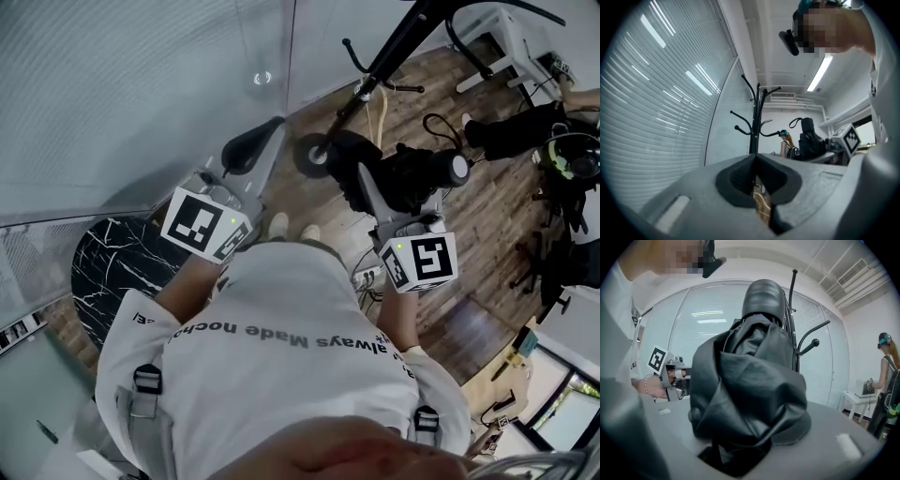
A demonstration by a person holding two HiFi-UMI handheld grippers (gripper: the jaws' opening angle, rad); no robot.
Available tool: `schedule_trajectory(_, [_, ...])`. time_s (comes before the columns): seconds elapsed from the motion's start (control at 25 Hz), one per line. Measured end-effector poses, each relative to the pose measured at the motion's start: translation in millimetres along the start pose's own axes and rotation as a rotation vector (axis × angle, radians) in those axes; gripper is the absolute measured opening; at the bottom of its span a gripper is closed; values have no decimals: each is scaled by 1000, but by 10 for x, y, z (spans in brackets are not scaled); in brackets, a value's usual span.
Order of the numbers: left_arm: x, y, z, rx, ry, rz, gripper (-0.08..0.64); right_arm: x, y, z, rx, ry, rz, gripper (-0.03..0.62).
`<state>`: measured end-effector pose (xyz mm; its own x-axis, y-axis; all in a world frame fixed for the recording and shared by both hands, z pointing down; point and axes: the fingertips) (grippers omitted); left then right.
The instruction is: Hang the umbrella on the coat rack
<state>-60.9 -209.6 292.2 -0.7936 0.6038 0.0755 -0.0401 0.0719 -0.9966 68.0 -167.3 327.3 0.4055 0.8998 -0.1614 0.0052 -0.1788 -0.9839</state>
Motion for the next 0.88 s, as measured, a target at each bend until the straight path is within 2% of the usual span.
schedule_trajectory(0.32, [-126, -99, -127, 3, 11, 20, 3, 10, -201, -130, 9, 2, 36, 270])
schedule_trajectory(0.48, [-171, -252, -185, 1, 20, 48, 3, -24, -432, -168, 7, 13, 73, 270])
schedule_trajectory(0.76, [-159, -601, -241, 1, 17, 105, 3, -163, -921, -210, 56, 29, 126, 270])
schedule_trajectory(0.88, [-152, -754, -227, 20, 19, 132, 3, -243, -1101, -250, 68, 32, 140, 270])
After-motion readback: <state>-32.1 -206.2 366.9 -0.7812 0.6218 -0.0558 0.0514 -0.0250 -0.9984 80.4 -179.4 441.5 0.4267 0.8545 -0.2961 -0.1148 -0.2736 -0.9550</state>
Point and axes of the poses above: the fingertips, and each gripper's own axes: x backward along the fingers, z to its left, y out of its top, and after that the axes turned 6 degrees about -x, right-handed
